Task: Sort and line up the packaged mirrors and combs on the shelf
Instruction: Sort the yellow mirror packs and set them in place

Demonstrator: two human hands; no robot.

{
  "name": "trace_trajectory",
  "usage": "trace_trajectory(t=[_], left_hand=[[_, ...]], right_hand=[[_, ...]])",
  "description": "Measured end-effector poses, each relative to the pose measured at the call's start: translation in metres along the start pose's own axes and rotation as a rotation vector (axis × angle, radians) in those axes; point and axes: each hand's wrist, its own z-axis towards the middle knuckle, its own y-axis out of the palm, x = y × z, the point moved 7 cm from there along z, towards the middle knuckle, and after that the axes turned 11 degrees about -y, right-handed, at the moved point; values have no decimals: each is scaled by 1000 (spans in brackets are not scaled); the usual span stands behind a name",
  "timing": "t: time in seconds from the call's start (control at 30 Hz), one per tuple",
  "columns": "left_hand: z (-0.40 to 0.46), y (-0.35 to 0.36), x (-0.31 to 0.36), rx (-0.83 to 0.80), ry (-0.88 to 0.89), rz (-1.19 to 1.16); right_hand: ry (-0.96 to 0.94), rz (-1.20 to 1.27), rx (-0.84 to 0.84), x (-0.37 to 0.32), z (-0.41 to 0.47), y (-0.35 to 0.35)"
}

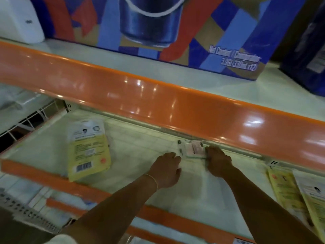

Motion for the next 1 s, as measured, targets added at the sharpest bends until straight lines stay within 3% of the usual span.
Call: trace_trajectory(t=[0.1,0.23,0.43,0.6,0.8,1.0], left_hand=[[-3,1,-9,24,20,-37],[-10,8,-16,58,6,-75],[-24,12,-9,161,17,-105],[-39,16,-5,152,-12,-120],[-65,4,-3,197,-51,-124],[-89,-14,-18,200,-160,-147]], right_hand=[[29,-47,160,0,-8,0],[86,126,251,-8,-36,5],[251,368,152,-12,-79,18],[220,449,-2,-24,-94,28],[171,418,97,-31,-115,22],[119,645,186,-58,-117,19]])
